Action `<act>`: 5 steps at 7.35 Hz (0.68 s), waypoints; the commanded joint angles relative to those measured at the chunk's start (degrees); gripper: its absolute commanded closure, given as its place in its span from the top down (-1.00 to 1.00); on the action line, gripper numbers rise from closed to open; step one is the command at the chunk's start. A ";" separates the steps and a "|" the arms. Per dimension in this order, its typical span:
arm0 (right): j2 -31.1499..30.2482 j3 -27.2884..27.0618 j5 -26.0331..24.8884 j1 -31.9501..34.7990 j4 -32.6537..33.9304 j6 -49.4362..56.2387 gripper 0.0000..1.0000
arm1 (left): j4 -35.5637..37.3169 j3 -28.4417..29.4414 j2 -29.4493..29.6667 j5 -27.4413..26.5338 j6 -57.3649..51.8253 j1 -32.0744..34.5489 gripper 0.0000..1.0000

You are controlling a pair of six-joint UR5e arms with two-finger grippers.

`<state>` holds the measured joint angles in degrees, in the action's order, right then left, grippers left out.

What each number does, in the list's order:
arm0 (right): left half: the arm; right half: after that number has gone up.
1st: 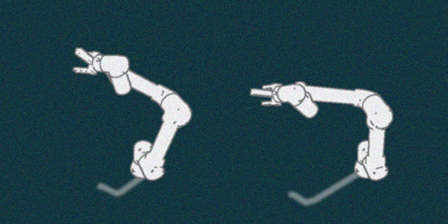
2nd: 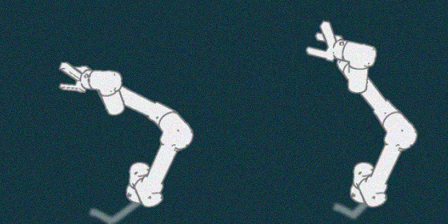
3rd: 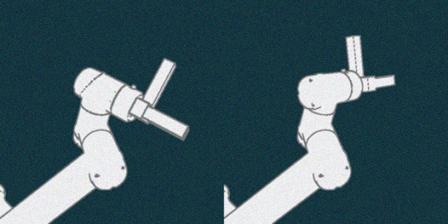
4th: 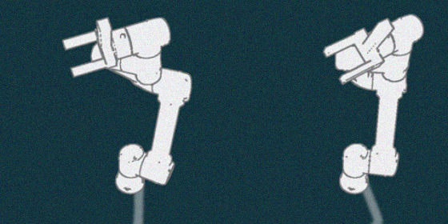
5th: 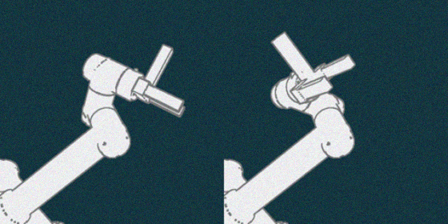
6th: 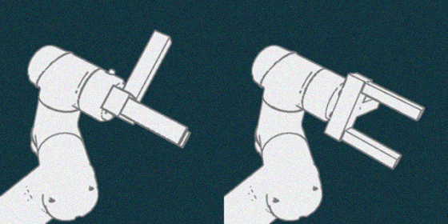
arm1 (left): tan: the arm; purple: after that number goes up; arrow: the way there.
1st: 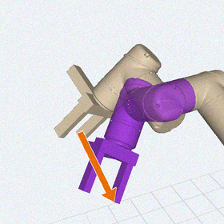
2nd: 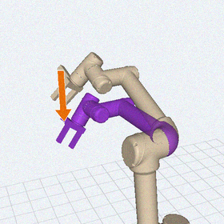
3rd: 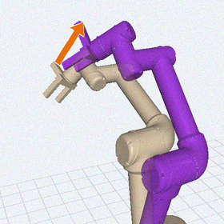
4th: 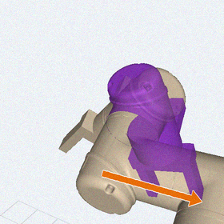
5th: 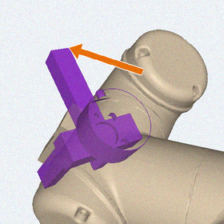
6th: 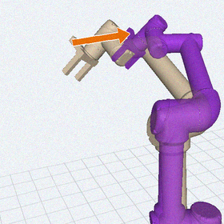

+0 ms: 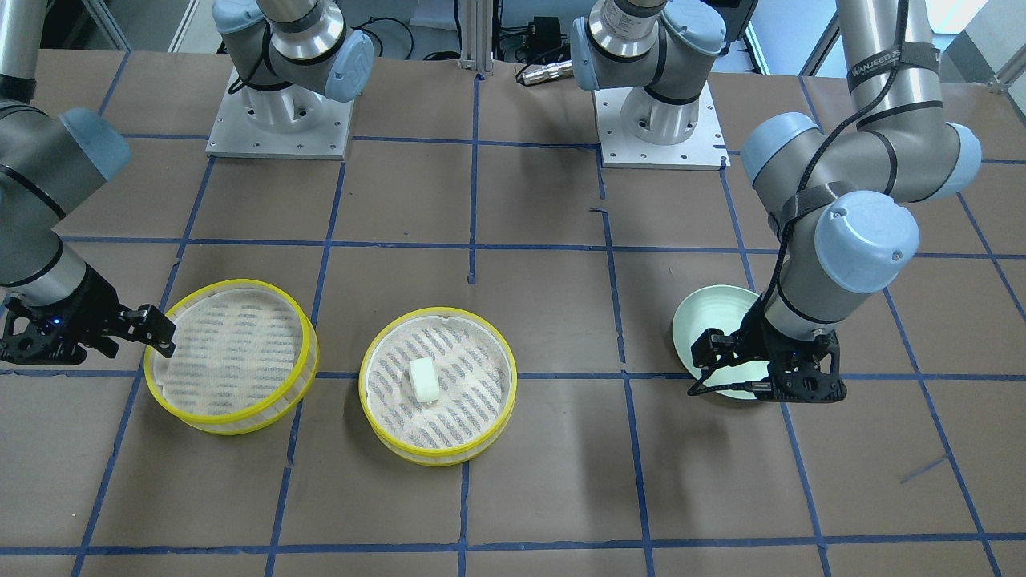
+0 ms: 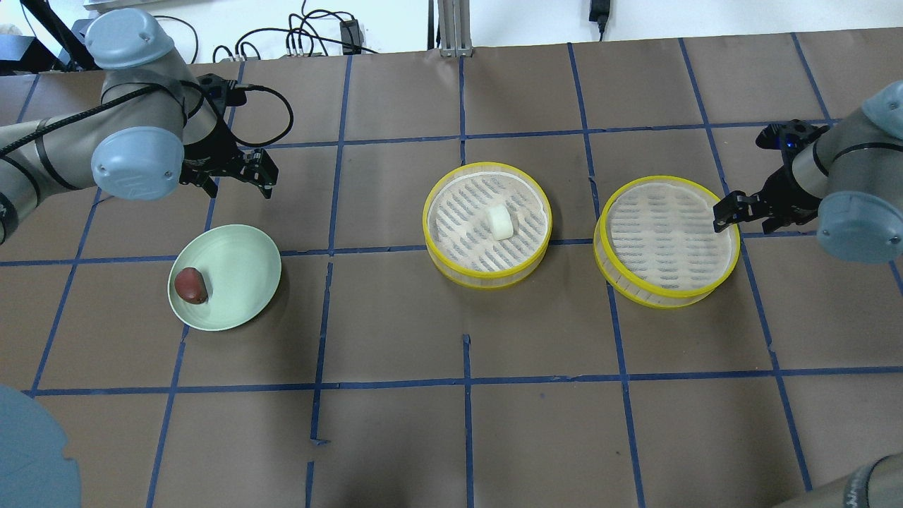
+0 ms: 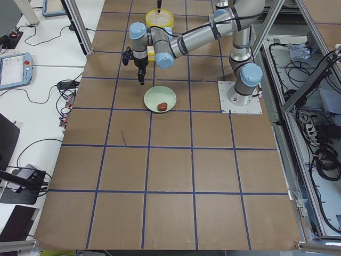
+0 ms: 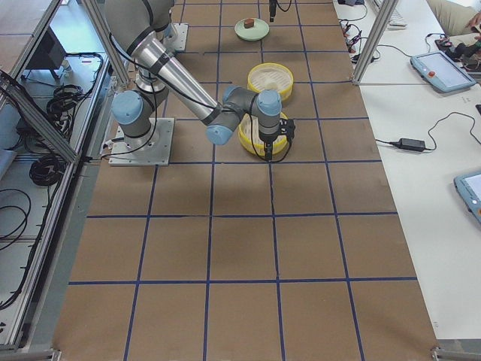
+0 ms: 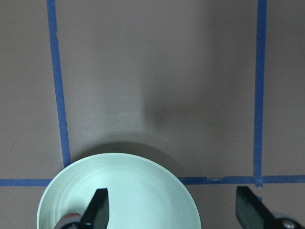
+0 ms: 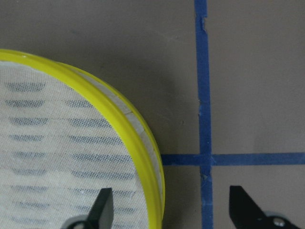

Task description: Stack buns with steamer

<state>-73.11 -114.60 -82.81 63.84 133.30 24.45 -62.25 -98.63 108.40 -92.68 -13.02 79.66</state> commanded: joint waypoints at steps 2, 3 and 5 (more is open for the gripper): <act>0.60 -0.10 -0.77 1.02 0.20 0.07 0.65 | 4.21 -9.34 -0.65 0.31 -7.90 -8.28 0.82; 0.60 -0.10 -0.77 1.02 0.20 0.07 0.65 | 5.99 -12.26 -0.74 -0.04 -8.25 -9.07 0.83; 0.52 -0.10 -0.77 1.02 0.20 -0.02 0.65 | 6.00 -14.04 -0.82 -0.22 -9.30 -12.41 0.82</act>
<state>-72.56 -114.69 -83.57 64.86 133.50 24.46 -56.64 -111.24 107.63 -92.79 -21.46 69.16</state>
